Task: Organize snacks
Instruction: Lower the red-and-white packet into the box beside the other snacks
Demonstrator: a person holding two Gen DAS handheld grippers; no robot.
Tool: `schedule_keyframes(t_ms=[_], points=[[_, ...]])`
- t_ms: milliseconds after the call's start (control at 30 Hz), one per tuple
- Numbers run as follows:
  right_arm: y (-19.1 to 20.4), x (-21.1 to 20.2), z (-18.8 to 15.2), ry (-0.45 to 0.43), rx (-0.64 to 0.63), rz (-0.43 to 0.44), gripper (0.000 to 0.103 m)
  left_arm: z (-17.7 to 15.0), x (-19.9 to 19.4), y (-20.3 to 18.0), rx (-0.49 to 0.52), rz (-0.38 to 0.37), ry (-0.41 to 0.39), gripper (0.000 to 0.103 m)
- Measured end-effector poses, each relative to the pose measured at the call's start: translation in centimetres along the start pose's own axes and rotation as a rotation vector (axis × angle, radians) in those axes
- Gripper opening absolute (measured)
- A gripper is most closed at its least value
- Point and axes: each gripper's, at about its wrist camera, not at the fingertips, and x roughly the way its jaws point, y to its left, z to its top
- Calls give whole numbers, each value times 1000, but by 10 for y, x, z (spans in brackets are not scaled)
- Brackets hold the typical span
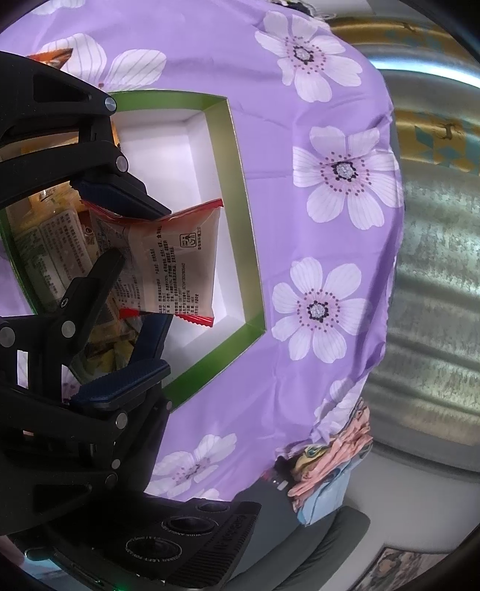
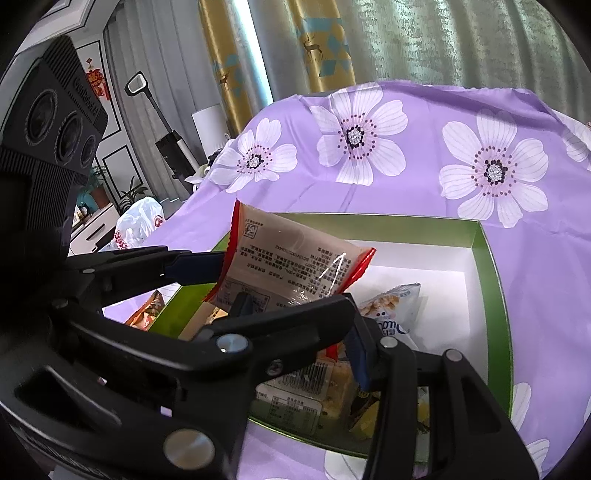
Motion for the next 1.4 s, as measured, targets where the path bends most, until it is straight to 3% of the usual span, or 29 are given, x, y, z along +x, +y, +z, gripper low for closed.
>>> schedule_keyframes(t_ms=[1400], points=[[-3, 19, 0, 99, 23, -11, 51, -5, 24, 22, -84, 7, 88, 75]])
